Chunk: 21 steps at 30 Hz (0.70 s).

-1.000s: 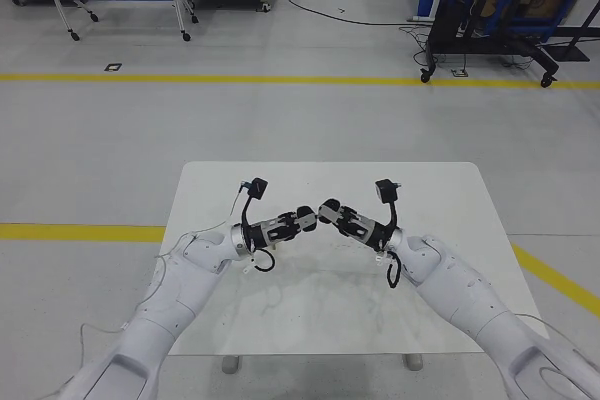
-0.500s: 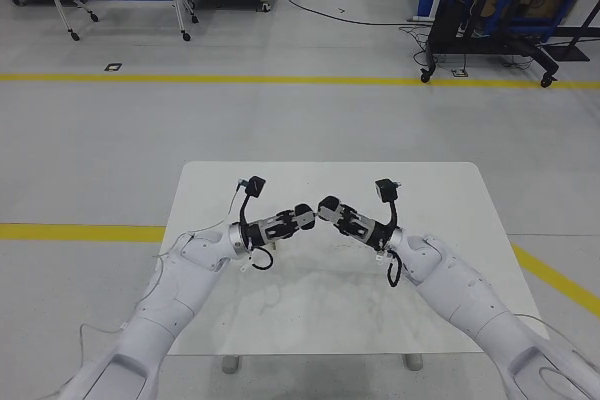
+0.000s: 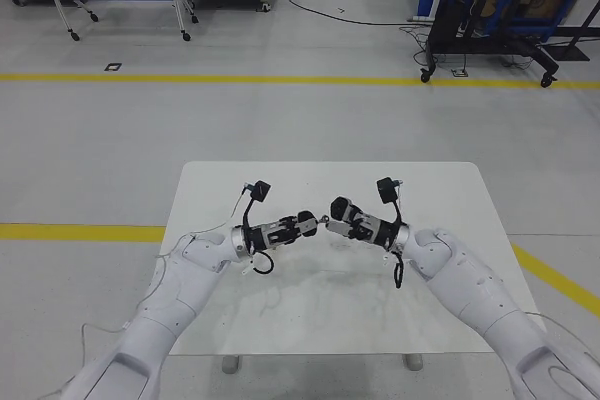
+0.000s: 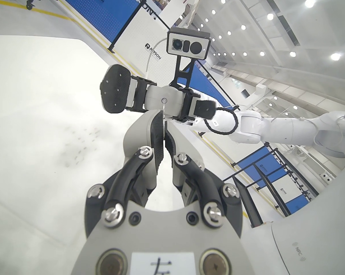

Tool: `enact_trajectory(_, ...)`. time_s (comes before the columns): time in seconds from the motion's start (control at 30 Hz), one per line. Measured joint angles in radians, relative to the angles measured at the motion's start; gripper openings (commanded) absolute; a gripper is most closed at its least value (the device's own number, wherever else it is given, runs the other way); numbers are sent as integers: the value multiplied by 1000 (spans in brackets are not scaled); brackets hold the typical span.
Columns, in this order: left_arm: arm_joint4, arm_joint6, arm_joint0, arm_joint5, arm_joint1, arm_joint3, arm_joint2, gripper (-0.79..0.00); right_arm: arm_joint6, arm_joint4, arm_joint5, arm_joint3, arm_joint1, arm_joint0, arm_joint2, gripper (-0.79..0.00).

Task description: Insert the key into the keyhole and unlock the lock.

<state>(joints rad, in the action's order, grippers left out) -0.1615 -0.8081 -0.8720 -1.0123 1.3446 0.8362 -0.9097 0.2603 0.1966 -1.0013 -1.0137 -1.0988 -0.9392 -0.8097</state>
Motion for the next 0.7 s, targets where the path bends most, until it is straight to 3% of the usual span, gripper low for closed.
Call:
enact_trajectory(0.03, 5, 0, 4, 0, 1, -3, 10, -785, 30, 1, -6, -5, 8, -4, -11, 0)
enact_trajectory(0.1, 19, 0, 13, 0, 2, -9, 35, -785, 93, -14, -11, -24, 26, -18, -36, -83)
enact_trajectory(0.2, 37, 0, 28, 0, 1, -13, 80, -785, 177, -60, -9, -53, 47, -42, -61, -71)
enact_trajectory(0.37, 44, 0, 52, 0, -3, -18, 135, -785, 332, -162, 31, -88, 66, -53, -61, -259)
enact_trajectory(0.43, 42, 0, 58, 0, -6, -19, 148, -785, 370, -197, 52, -97, 70, -53, -65, -394)
enact_trajectory(0.7, 38, 0, 71, 0, -17, -23, 167, -785, 431, -255, 66, -100, 74, -55, -69, -471)
